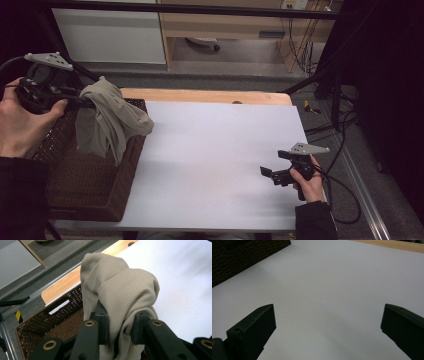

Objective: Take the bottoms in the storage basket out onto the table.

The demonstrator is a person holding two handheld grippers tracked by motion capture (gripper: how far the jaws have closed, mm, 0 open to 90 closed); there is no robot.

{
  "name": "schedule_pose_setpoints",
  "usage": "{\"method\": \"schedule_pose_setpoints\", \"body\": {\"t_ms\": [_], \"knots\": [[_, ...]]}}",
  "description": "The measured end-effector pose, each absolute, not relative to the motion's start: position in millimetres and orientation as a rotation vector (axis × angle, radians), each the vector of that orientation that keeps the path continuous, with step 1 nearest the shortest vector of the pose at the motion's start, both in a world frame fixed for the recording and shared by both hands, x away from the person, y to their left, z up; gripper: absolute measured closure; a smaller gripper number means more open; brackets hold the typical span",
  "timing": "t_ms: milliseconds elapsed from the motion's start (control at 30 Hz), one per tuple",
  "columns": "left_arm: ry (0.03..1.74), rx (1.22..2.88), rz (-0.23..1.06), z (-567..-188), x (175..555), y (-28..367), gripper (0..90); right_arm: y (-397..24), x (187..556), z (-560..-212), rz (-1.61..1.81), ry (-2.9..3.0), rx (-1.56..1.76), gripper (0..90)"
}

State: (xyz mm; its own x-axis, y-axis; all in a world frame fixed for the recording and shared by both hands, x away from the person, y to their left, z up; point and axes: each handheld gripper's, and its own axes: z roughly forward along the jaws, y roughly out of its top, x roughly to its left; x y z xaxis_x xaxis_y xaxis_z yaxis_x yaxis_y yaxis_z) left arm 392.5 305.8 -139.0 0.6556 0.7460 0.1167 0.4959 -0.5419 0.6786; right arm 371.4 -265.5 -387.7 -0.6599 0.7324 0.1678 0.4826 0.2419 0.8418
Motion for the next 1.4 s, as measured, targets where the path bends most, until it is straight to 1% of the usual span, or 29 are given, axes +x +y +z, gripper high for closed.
{"method": "schedule_pose_setpoints", "body": {"t_ms": [467,1400], "knots": [[0.920,2.271,0.523,-130,394,289,71.5,-266,371,-388,1.382,2.258,1.135,0.4],[0.840,2.282,0.487,-126,395,255,71.5,-266,371,-388,1.379,2.260,1.133,0.4]]}}
